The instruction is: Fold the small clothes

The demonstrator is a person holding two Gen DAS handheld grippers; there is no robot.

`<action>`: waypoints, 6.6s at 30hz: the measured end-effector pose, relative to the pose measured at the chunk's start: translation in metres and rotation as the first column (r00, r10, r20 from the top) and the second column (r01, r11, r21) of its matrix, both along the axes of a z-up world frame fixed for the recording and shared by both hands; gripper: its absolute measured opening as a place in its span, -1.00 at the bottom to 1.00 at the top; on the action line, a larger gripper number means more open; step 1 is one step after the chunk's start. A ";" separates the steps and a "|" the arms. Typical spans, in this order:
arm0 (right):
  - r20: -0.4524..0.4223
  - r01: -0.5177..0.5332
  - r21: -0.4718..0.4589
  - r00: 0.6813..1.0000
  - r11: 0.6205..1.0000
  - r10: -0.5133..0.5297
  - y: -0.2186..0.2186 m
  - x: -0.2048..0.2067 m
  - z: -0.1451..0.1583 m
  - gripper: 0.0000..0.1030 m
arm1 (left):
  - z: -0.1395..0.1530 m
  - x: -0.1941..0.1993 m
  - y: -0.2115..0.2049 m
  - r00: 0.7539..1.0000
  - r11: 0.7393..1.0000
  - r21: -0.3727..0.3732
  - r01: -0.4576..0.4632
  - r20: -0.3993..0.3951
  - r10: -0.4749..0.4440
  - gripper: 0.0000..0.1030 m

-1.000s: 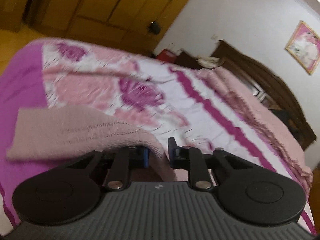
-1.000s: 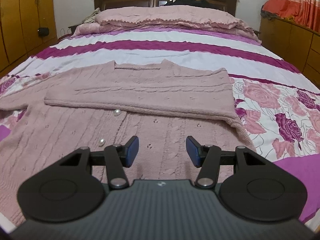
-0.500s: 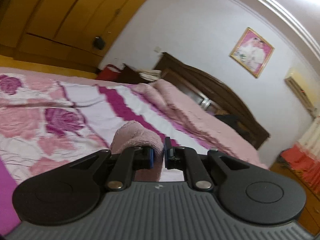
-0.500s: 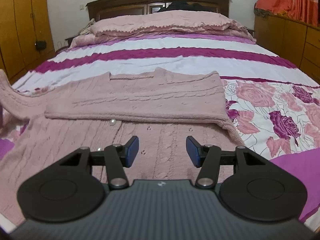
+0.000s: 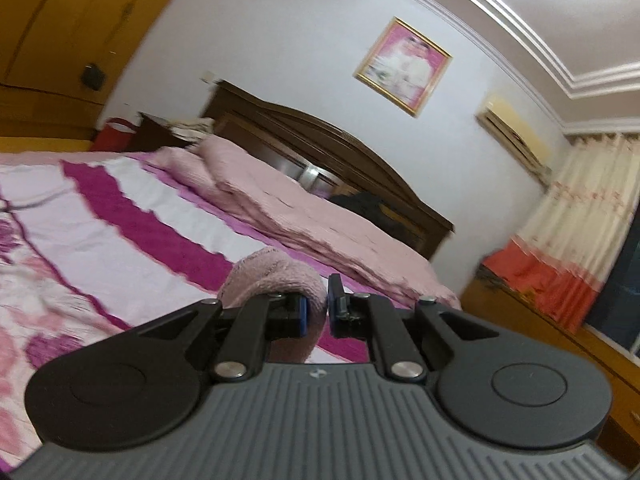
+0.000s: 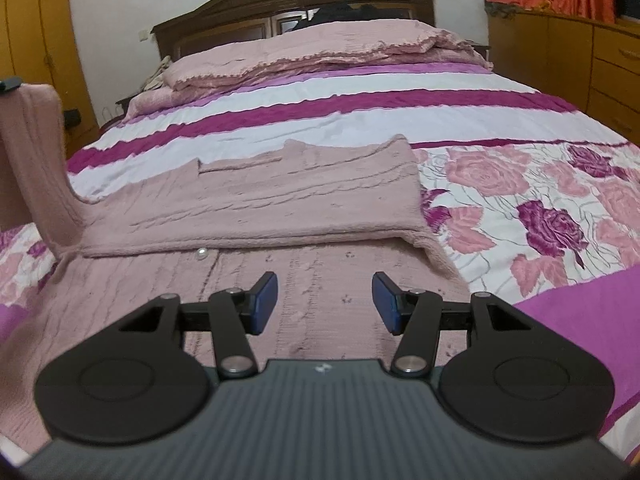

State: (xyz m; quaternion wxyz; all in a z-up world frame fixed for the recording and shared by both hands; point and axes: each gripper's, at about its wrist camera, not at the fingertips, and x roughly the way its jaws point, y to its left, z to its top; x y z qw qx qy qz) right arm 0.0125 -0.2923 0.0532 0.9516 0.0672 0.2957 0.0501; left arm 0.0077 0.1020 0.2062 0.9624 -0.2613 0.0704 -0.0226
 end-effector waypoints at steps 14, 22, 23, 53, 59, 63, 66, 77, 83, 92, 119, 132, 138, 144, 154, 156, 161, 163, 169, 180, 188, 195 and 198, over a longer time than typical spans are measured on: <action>-0.023 0.075 0.040 0.997 0.996 -0.074 -0.036 0.001 -0.016 0.06 | -0.101 0.073 -0.140 0.933 0.962 0.066 0.264 -0.269 -0.238 -0.79; -0.054 0.084 0.064 0.995 0.994 -0.081 -0.047 0.002 -0.027 0.06 | -0.170 0.103 -0.178 0.835 0.923 0.089 0.375 -0.466 -0.294 -0.76; -0.055 0.084 0.066 0.995 0.994 -0.080 -0.048 0.002 -0.028 0.06 | -0.176 0.105 -0.180 0.821 0.920 0.084 0.383 -0.487 -0.298 -0.76; 0.030 -0.177 0.016 0.984 0.984 0.177 0.033 0.012 0.025 0.06 | -0.117 -0.008 -0.057 0.789 0.923 0.306 0.234 -0.615 0.004 0.03; 0.009 -0.339 -0.006 0.941 0.941 0.339 0.096 0.029 0.029 0.06 | -0.122 -0.023 -0.017 0.778 0.934 0.321 0.154 -0.622 0.086 0.03; -0.025 -0.441 -0.010 0.897 0.897 0.441 0.140 0.040 0.022 0.06 | -0.125 -0.029 0.003 0.772 0.936 0.331 0.118 -0.624 0.124 0.03; -0.051 -0.503 -0.027 0.864 0.864 0.501 0.169 0.047 0.013 0.06 | -0.128 -0.032 0.013 0.769 0.938 0.332 0.103 -0.624 0.137 0.03; -0.130 -0.589 -0.113 0.807 0.800 0.576 0.218 0.077 -0.024 0.10 | -0.141 -0.032 0.033 0.761 0.947 0.311 0.079 -0.632 0.144 0.04; -0.103 -0.606 -0.144 0.795 0.782 0.597 0.216 0.074 -0.031 0.12 | -0.143 -0.031 0.038 0.753 0.952 0.299 0.063 -0.641 0.151 0.04; -0.096 -0.550 -0.098 0.835 0.829 0.543 0.198 0.084 -0.019 -0.63 | -0.129 -0.033 0.035 0.773 0.948 0.314 0.049 -0.613 0.163 0.04; -0.106 0.076 0.161 0.993 0.984 -0.059 -0.051 0.125 -0.027 -0.61 | -0.102 0.033 -0.021 0.834 0.946 0.296 0.134 -0.550 0.054 0.03; -0.045 -0.025 0.167 0.998 0.986 0.033 -0.065 0.120 0.001 0.17 | -0.127 0.084 -0.048 0.819 0.919 0.342 0.195 -0.572 0.040 0.04; -0.084 -0.045 0.040 0.995 0.998 0.048 -0.054 0.164 -0.017 0.15 | -0.138 0.095 -0.050 0.811 0.920 0.342 0.189 -0.582 0.049 0.04; -0.101 -0.156 0.023 0.982 0.987 0.158 -0.045 0.163 -0.025 -0.73 | -0.144 0.096 -0.051 0.838 0.922 0.336 0.191 -0.545 0.025 0.04; -0.036 0.000 -0.069 0.999 0.998 -0.002 -0.072 0.163 -0.026 -0.76 | -0.170 0.115 -0.058 0.853 0.905 0.388 0.172 -0.518 0.060 0.04; -0.071 0.024 -0.011 0.997 1.000 -0.024 -0.081 0.163 -0.035 -0.76 | -0.175 0.118 -0.062 0.857 0.886 0.426 0.182 -0.510 0.069 0.04; 0.002 0.021 0.126 1.000 0.992 -0.021 -0.087 0.137 -0.009 -0.70 | -0.176 0.121 -0.059 0.857 0.892 0.414 0.179 -0.512 0.065 0.04; 0.017 -0.029 0.132 0.999 0.991 0.027 -0.077 0.131 0.000 -0.57 | -0.177 0.122 -0.058 0.857 0.897 0.406 0.175 -0.511 0.063 0.04; -0.098 -0.147 0.044 0.984 0.988 0.151 -0.044 0.143 -0.027 -0.04 | -0.181 0.128 -0.059 0.854 0.900 0.403 0.164 -0.516 0.075 0.05; -0.039 -0.123 0.013 0.992 0.992 0.123 -0.036 0.119 -0.020 -0.02 | -0.165 0.110 -0.058 0.846 0.902 0.400 0.165 -0.527 0.079 0.06; 0.004 -0.153 0.042 0.988 0.987 0.153 -0.040 0.056 0.008 0.00 | -0.132 0.049 -0.057 0.819 0.907 0.348 0.238 -0.574 0.006 0.06; 0.014 -0.270 -0.015 0.963 0.963 0.271 -0.019 -0.003 0.017 0.30 | -0.120 -0.019 -0.064 0.793 0.861 0.386 0.330 -0.608 -0.032 0.06; -0.012 -0.320 -0.050 0.947 0.946 0.320 -0.008 -0.023 0.014 0.30 | -0.120 -0.042 -0.060 0.777 0.852 0.375 0.367 -0.627 -0.058 0.07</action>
